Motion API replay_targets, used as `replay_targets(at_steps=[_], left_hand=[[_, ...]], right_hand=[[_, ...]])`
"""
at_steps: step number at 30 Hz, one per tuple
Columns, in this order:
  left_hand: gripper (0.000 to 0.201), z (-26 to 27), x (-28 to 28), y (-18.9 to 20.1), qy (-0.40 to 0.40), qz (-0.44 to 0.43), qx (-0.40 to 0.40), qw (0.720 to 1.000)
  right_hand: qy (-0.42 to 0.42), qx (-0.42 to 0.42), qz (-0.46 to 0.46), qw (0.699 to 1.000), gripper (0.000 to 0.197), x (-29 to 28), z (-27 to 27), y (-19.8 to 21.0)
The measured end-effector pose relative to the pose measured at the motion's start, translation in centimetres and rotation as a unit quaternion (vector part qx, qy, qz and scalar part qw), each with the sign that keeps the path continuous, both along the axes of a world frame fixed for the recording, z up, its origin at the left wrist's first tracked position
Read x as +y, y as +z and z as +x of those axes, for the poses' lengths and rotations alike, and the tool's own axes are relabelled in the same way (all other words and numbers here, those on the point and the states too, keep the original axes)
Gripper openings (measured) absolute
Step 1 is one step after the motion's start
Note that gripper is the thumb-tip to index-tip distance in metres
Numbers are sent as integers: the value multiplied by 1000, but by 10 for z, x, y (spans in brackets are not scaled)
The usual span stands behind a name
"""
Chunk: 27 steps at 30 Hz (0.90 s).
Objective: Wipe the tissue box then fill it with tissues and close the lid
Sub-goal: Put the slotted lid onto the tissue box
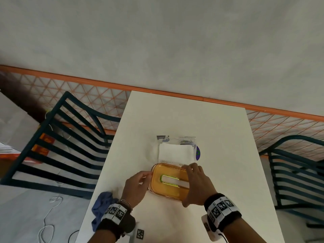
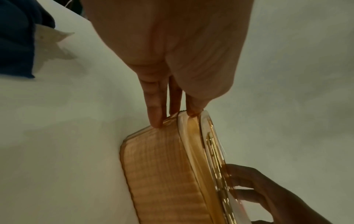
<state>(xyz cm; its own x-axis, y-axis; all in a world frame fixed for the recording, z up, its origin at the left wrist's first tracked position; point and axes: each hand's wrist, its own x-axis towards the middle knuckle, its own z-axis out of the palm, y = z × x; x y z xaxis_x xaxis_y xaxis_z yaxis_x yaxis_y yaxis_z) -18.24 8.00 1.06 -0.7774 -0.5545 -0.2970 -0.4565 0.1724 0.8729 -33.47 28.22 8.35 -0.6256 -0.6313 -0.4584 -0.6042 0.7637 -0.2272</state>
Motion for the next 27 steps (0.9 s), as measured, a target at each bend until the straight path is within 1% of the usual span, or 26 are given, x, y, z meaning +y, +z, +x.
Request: replay_targets(at_steps=[2,4,8,11,12,13,14,15,16,17,19,20,22,24,25,27], left_hand=[[17,0,0,6,30,43,2,999],[20,0,1,10,40,76,2,996],[27,2,2,11,41,98,12,994],[27,1,0,11,44,104,6,994],[28,0,0,11,43,103,-1,994],[30,-1,0,11,41,102,-9,994],[32,-2,-1,11,39,97,-19,994],[35,-3,-1,11,35,85,-26,995],[38,-3,0,11,24,56,-32,998],[39,-4,0,12,5,5,-39,999],[38,-7,2,12,-55,-127,-37,990],[36,-10,4,14,-86,-180,-30,979],[33,-18,11,20,-142,-259,-21,955],[31,-28,18,24,-198,-335,-6,921],[30,-33,22,26,-225,-360,3,905],[31,-42,28,31,-273,-371,12,887]], right_hand=[[1,0,0,1000,127,-3,0,-2],[7,-1,1,1000,126,-6,2,-3],[17,7,-2,1000,126,-9,0,-7],[2,-18,-9,1000,130,-5,-4,-9],[-10,-27,-20,999,128,-2,-5,-10],[-25,-28,-37,999,121,4,-4,-12],[-43,-17,-57,997,109,11,-3,-15],[-59,4,-78,995,92,19,0,-18],[-71,28,-96,992,75,26,3,-20],[-80,48,-110,990,61,33,6,-23],[-85,79,-125,985,42,40,13,-27],[-87,90,-132,983,36,41,16,-29],[-88,106,-148,979,28,38,19,-32],[-80,114,-164,977,22,32,20,-32],[-75,118,-168,976,19,29,20,-32],[-72,119,-165,976,19,24,20,-30]])
